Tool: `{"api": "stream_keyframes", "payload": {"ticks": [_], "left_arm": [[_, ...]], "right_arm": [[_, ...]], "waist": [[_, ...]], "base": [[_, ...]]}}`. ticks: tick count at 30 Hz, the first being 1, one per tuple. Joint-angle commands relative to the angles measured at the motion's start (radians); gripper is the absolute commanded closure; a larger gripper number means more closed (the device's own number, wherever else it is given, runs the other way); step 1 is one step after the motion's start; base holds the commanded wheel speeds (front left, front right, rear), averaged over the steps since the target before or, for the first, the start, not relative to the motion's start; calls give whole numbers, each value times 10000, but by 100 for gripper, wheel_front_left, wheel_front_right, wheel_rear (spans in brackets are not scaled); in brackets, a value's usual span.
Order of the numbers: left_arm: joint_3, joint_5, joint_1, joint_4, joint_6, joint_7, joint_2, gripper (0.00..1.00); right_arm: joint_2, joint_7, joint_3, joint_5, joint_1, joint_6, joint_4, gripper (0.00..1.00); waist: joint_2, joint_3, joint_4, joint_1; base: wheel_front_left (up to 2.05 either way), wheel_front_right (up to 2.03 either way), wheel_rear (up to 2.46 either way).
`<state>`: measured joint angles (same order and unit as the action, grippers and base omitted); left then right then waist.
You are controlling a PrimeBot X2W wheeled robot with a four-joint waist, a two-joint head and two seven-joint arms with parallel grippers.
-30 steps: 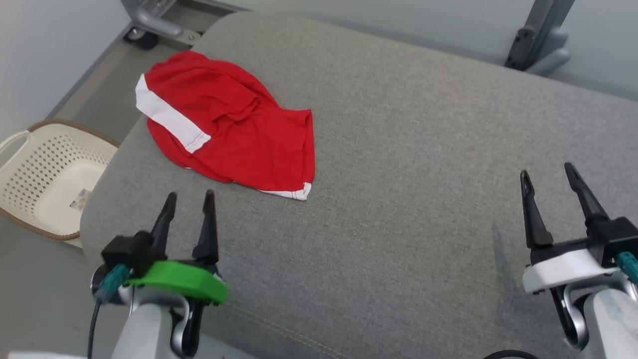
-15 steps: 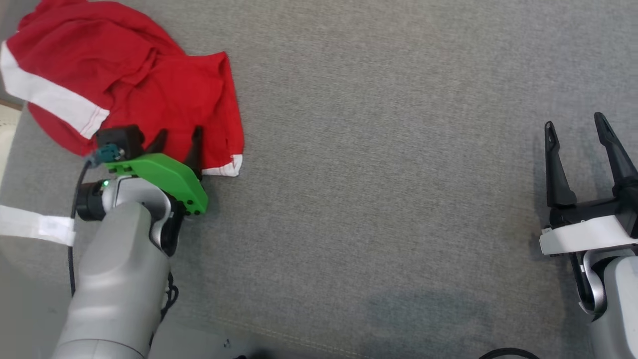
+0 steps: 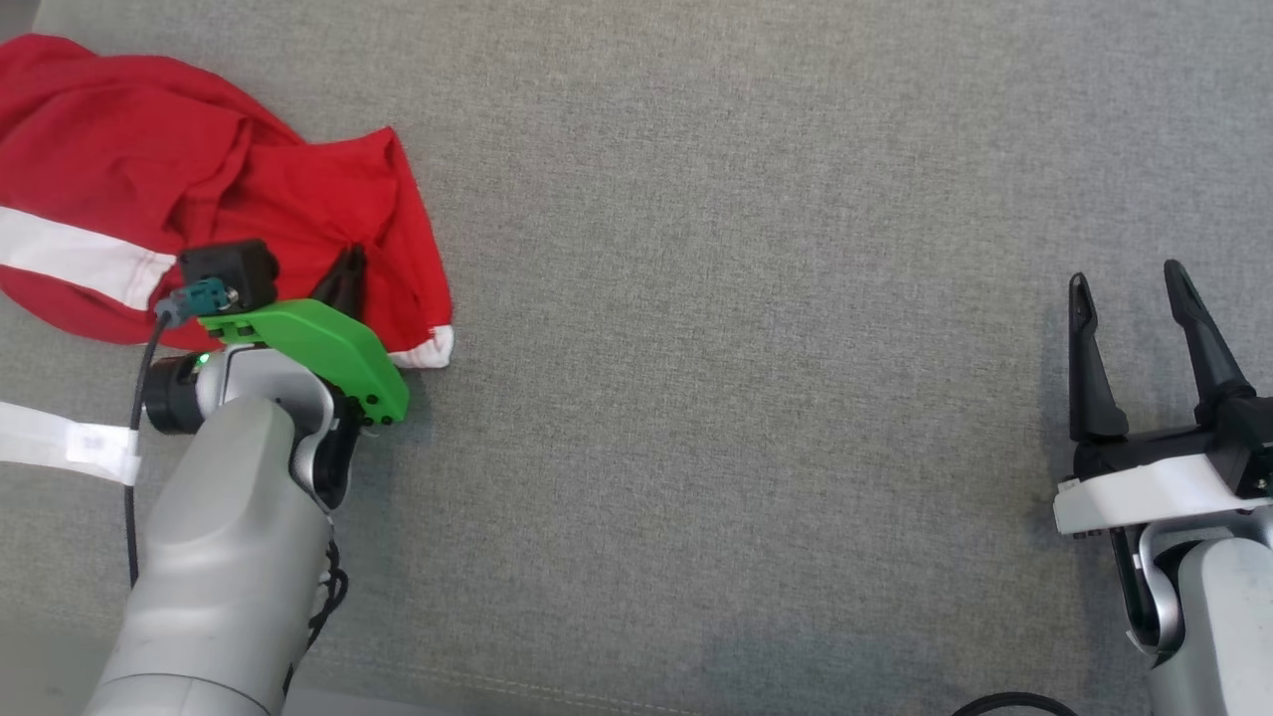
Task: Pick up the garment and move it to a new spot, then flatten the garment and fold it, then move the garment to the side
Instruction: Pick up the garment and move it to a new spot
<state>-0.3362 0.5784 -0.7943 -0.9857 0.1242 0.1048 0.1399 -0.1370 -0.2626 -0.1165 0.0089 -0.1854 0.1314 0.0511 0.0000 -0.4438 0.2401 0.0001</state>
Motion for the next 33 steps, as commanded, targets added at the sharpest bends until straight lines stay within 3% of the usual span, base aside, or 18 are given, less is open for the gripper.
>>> {"api": "stream_keyframes", "payload": {"ticks": [1,5,11,17,18,23,29,33], "left_arm": [[-235,173,237,200,104,60,-206,100],[-849,342,369,1337,71,362,30,100],[-1958,754,1015,3694,71,-285,91,100],[-2663,885,1742,6043,-25,-1268,-17,100],[-2925,905,2026,6912,-177,-1706,-93,100],[-3406,995,2435,8219,-592,-2431,-321,100],[-4290,977,2161,8195,-1007,-2918,-758,100],[-4635,844,1512,7298,-1322,-2203,-870,100]], "right_arm": [[57,-29,24,95,141,-15,58,0],[267,-29,46,157,363,-15,184,0],[593,-29,39,279,707,-15,274,0],[778,-29,59,428,780,-15,295,0],[807,-29,74,488,760,-15,317,0],[847,-28,154,599,677,-15,354,0],[857,-29,331,1035,583,-15,503,0],[863,-29,546,1288,467,-15,578,0]], "waist": [[0,486,33,-1],[0,1044,-106,-1],[0,1781,-671,-1],[0,2079,-1514,-1],[0,2137,-1964,-1],[0,2152,-2965,-1],[0,1990,-4372,-1],[0,1822,-5158,-1]], "base": [[0,0,0],[0,0,0],[0,0,0],[0,0,0],[0,0,0],[0,0,0],[0,0,0],[0,0,0]]}}
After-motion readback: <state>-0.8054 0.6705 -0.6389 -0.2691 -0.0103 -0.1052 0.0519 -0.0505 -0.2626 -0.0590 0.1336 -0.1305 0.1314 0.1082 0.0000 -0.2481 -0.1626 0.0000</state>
